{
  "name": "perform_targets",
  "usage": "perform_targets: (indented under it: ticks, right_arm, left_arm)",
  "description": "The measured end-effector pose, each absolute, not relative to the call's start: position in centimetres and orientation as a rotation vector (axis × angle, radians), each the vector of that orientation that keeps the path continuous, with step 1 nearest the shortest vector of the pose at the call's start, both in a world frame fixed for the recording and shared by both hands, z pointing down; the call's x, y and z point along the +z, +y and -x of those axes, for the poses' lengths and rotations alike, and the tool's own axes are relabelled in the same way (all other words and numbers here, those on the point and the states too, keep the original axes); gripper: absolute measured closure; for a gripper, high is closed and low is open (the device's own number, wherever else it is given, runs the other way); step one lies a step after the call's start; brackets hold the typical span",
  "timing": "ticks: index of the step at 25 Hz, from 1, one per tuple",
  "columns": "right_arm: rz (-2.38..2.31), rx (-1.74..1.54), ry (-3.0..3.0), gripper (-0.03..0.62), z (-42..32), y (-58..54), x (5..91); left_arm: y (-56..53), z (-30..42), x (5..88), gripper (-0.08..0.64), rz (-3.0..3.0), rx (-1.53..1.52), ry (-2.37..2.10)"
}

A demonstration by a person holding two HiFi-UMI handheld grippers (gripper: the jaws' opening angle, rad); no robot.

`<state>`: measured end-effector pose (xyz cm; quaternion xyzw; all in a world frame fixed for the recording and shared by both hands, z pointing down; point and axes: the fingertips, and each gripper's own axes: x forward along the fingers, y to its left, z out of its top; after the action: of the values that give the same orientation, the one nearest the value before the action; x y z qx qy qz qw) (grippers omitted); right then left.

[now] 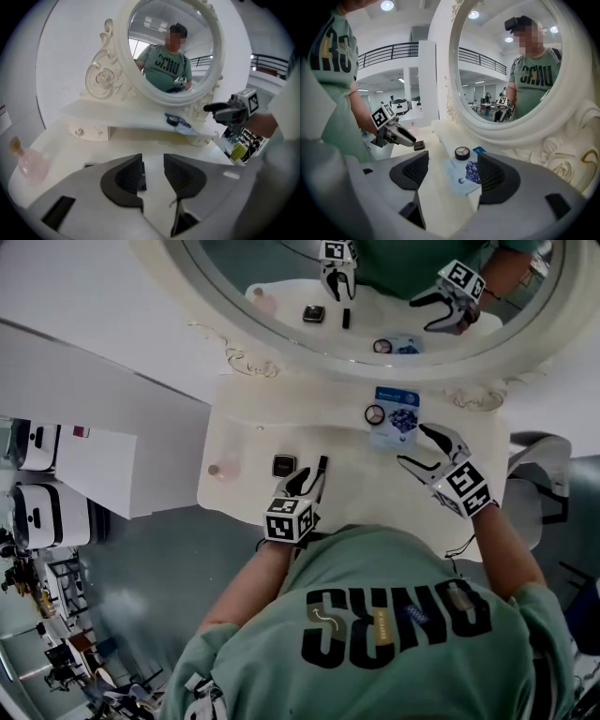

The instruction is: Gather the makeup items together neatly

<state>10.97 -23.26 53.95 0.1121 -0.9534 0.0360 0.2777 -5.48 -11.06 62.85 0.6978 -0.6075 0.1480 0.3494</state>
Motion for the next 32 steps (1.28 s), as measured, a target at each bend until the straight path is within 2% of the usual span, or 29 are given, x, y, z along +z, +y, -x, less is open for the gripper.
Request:
perform_targets:
  ticks: [4, 10, 21, 23, 25, 32]
  right_arm:
    - [-0.355, 0.093, -2.563, 0.278, -8.6, -23.7, 53.4]
    - [-0.477, 0.166, -2.471, 0.298, -4.9, -25.2, 55.7]
    - [-0.632, 0.266, -2.208, 0.303, -2.2, -28.2, 62.7]
    - [-0.642, 0.271, -2.188, 0.337, -2.1, -28.4, 63.2]
    - [-0.646, 0.258, -2.182, 0.380, -2.0, -28.3, 63.1]
    - [-0.652, 0.221, -2.280, 0.382, -0.7, -25.2, 58.3]
  left_arm:
    - [-12.6, 8.1, 56.1, 0.419, -1.998, 0.230, -1.602]
    - [-14.3, 13.2, 48.9, 0.549, -2.183, 0.038, -1.634]
    - [-12.8, 19.3, 44.0, 0.551, -2.303, -0.041, -1.594]
    - [-12.4, 20.2, 44.1, 0.551, -2.300, -0.041, -1.589]
    - [-12.2, 20.9, 44.2, 0.550, -2.298, -0.042, -1.581]
    - [-12.1, 21.6, 44.0, 0.549, -2.332, -0.059, -1.518]
